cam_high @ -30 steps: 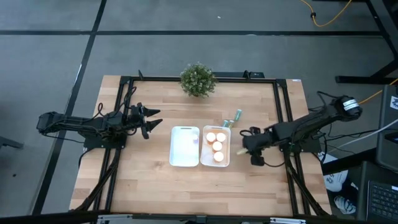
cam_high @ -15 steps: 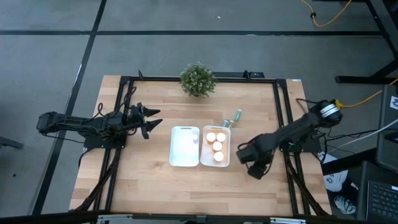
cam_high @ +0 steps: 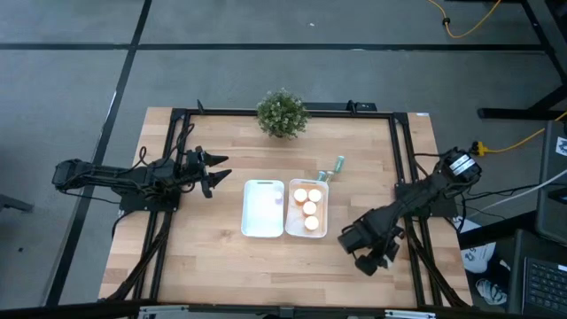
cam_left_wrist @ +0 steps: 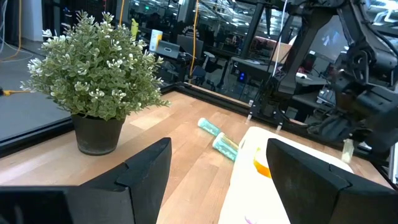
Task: Pick and place medicine bottles into bin by pill shape (circle, oval)
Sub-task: Put the yellow tablet bottle into the left white bin
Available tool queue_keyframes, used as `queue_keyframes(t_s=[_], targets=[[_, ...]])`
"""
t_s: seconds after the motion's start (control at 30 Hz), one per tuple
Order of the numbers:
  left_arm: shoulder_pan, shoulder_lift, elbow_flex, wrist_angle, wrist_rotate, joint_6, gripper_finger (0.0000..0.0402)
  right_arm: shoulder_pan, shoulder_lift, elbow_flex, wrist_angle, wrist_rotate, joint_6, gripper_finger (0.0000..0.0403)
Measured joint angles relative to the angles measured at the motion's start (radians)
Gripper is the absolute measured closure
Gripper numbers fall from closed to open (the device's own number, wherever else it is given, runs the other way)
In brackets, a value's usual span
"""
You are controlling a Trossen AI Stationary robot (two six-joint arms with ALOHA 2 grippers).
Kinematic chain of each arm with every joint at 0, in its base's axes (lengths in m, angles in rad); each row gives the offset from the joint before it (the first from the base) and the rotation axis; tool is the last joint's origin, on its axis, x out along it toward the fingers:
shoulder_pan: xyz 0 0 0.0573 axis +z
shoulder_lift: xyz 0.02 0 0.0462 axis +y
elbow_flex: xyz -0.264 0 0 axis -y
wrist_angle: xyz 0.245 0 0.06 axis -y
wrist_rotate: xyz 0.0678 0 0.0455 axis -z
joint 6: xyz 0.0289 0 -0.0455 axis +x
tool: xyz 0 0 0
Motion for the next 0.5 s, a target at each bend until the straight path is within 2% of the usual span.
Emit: queue_keyframes(t_s=[0.2,0.5], targets=[[0.000,0.000,0.000,0.000,0.000,0.000,0.0147,0.027,0.051,0.000,0.022,-0.099,0.110,0.0284],[0.000,0.000,0.000,0.000,0.000,0.000,0.0147,0.027,0.101,0.000,0.024,-0.111,0.110,0.0284]])
